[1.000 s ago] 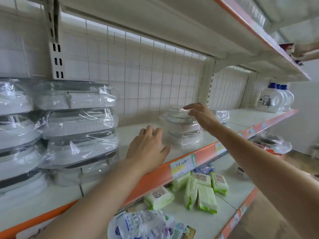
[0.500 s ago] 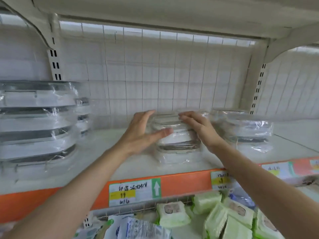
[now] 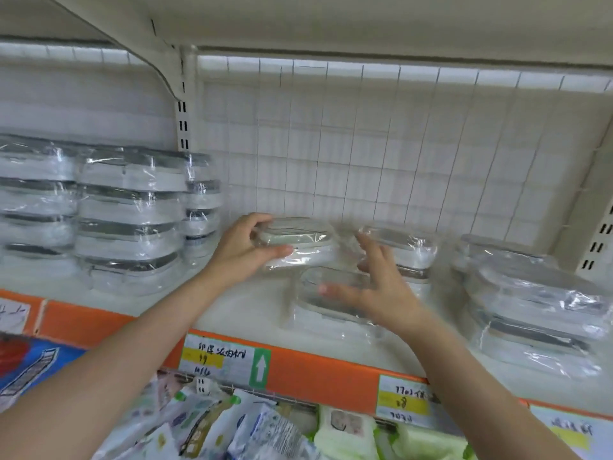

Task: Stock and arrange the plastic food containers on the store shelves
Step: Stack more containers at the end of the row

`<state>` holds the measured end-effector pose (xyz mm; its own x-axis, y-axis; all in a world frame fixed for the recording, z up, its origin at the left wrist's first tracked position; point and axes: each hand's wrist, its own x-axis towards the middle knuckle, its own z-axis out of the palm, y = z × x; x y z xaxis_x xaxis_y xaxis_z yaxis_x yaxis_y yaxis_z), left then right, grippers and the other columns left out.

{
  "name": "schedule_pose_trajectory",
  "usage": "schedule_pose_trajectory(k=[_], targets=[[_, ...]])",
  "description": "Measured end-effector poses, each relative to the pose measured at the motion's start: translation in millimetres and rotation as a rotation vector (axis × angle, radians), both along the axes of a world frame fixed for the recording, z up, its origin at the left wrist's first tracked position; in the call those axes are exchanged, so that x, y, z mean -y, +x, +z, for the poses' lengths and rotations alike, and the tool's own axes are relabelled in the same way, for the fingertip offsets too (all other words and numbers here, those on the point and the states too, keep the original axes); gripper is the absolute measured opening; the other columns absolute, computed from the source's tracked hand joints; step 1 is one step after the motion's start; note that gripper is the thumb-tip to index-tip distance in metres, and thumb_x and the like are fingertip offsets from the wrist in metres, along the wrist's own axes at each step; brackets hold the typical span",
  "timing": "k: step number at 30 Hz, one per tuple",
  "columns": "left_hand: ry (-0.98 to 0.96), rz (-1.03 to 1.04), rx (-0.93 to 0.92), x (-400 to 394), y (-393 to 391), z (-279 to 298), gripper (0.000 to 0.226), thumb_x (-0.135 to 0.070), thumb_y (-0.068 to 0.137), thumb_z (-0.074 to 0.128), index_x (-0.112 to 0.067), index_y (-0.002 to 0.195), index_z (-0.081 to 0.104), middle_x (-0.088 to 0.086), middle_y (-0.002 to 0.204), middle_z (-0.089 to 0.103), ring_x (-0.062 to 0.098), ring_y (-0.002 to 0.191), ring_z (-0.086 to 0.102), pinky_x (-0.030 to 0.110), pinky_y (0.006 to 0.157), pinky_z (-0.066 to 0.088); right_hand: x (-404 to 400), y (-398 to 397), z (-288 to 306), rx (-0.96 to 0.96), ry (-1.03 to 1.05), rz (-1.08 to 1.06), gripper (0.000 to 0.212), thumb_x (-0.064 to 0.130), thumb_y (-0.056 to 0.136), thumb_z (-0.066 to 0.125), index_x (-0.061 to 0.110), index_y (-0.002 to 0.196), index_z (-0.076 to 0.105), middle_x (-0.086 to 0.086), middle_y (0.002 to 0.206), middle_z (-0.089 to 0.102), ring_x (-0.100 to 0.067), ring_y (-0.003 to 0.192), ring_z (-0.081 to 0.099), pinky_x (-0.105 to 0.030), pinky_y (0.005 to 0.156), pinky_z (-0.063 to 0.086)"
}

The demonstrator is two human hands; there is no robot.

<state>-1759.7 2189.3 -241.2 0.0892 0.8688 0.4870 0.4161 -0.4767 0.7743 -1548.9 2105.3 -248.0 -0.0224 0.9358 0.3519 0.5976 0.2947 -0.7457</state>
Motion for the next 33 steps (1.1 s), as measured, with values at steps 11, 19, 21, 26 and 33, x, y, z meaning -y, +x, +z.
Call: schedule_pose_trajectory(k=[11, 19, 21, 26, 33], targets=[[-0.184, 0.003, -0.398, -12, -30, -12, 0.055, -0.025, 0.086, 0.068, -0.020, 0.137, 0.048, -0.001, 0.142, 0.046, 0.016, 0.129, 0.042, 0.021, 0.102, 0.030, 17, -2, 2, 0.198, -0.068, -0.066, 0.059, 0.077, 0.050, 0.058, 0.047, 0.100, 0.055, 0.010, 0.116, 0.041, -0.011, 0.123, 0.025, -0.044, 0.111, 0.023], [0.092, 0.101, -0.695, -44, -48, -13, 0.044, -0.004, 0.093, 0.051, -0.015, 0.136, 0.051, 0.006, 0.143, 0.046, 0.022, 0.133, 0.037, 0.024, 0.108, 0.021, 12, -5, 1, 0.175, 0.042, -0.086, 0.024, 0.055, 0.066, 0.072, 0.047, 0.087, 0.063, 0.011, 0.108, 0.052, -0.013, 0.116, 0.037, -0.033, 0.104, 0.029], [0.118, 0.088, -0.693, -47, -50, -12, 0.045, 0.001, 0.091, 0.050, -0.011, 0.135, 0.052, 0.007, 0.141, 0.049, 0.024, 0.131, 0.042, 0.023, 0.107, 0.025, 13, -6, 2, 0.201, 0.033, -0.097, 0.026, 0.056, 0.067, 0.072, 0.046, 0.089, 0.064, 0.011, 0.109, 0.052, -0.012, 0.115, 0.039, -0.031, 0.103, 0.031], [0.117, 0.077, -0.634, -53, -51, -15, 0.047, 0.006, 0.088, 0.049, -0.009, 0.133, 0.053, 0.008, 0.139, 0.051, 0.025, 0.129, 0.044, 0.026, 0.107, 0.027, 21, -6, 6, 0.291, -0.020, -0.073, 0.043, 0.065, 0.067, 0.062, 0.043, 0.104, 0.062, 0.011, 0.120, 0.052, -0.010, 0.119, 0.044, -0.032, 0.106, 0.034], [0.082, 0.200, -0.619, -57, -47, -9, 0.041, 0.006, 0.080, 0.050, -0.007, 0.118, 0.059, 0.011, 0.123, 0.057, 0.030, 0.114, 0.052, 0.037, 0.095, 0.043, 15, -16, 34, 0.603, -0.148, -0.040, 0.061, 0.045, 0.073, 0.074, 0.038, 0.129, 0.051, 0.009, 0.130, 0.044, -0.009, 0.124, 0.040, -0.015, 0.097, 0.025]])
